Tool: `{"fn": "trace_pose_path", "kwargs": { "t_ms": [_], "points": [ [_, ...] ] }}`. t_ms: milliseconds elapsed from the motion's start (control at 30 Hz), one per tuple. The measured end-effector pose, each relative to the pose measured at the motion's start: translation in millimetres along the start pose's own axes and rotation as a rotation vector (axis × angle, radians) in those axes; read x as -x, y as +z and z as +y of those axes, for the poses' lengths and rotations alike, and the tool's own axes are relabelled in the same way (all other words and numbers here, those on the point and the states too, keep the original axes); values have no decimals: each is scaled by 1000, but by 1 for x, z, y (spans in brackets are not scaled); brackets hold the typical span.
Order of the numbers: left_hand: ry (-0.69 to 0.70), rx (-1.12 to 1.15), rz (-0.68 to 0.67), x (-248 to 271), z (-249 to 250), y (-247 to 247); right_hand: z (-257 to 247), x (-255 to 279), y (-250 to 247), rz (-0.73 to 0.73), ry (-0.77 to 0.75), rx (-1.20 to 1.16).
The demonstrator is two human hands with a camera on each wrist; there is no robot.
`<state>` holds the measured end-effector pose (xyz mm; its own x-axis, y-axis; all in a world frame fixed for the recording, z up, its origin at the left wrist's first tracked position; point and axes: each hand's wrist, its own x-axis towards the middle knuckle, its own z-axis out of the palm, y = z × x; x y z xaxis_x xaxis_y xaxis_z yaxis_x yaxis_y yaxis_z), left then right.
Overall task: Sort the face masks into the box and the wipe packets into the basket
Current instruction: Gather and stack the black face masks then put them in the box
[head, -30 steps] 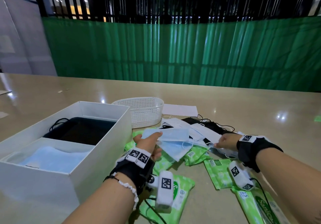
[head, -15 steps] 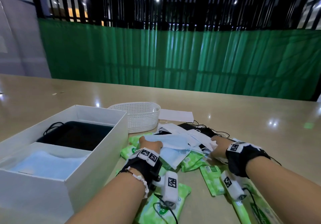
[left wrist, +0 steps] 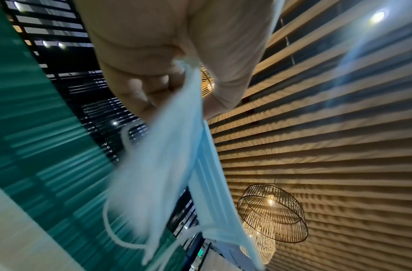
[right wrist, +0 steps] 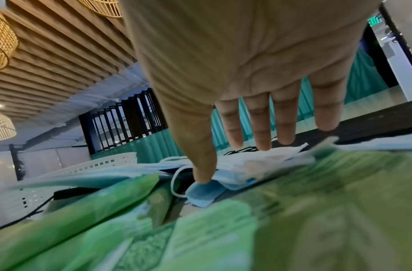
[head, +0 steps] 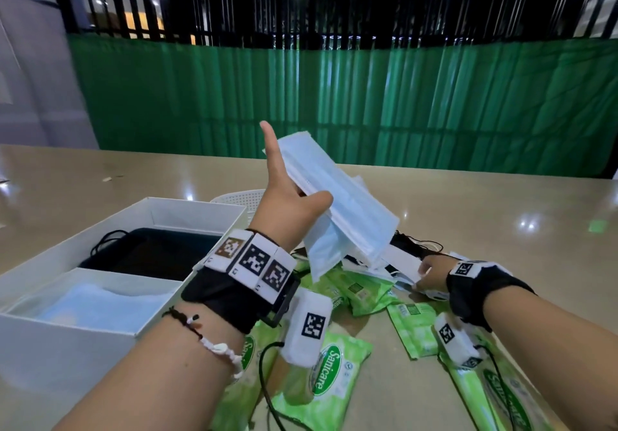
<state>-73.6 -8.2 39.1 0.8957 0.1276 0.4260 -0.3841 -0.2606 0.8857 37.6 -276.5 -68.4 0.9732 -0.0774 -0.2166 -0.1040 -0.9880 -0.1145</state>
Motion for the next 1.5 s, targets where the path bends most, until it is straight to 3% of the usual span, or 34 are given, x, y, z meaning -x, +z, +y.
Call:
{"fn": "trace_pose_path", "kwargs": {
  "t_ms": [100, 167, 333, 433, 533, 800, 1000, 1100, 1267, 1500],
  "points": [
    [-52, 166, -48, -2, -3, 6, 2, -2, 1, 30, 19, 19],
    [-181, 219, -41, -3, -16, 13, 0, -3, -1, 20, 16, 62],
    [-640, -20, -37, 24, -75, 28, 0, -2, 1, 26, -5, 130],
    [-733, -34, 19, 32, -105, 31, 0, 1, -1, 16, 2, 44],
    [-733, 37, 44, 31, -113, 30, -1, -3, -1, -8, 28, -46],
    [-729, -82, -73, 32, -127, 32, -4, -19, -3, -40, 29, -108],
    [-693, 5, -76, 30, -132, 33, 3, -41, 6, 5, 95, -235],
    [-696, -20, -79, 27, -138, 33, 9, -49, 15, -40, 78, -242],
    [-679, -89, -82, 23, -144, 32, 39, -100, 28, 71, -5, -250],
    [-706, -98, -89, 21, -151, 33, 20, -57, 12, -36, 49, -110]
  ]
}}
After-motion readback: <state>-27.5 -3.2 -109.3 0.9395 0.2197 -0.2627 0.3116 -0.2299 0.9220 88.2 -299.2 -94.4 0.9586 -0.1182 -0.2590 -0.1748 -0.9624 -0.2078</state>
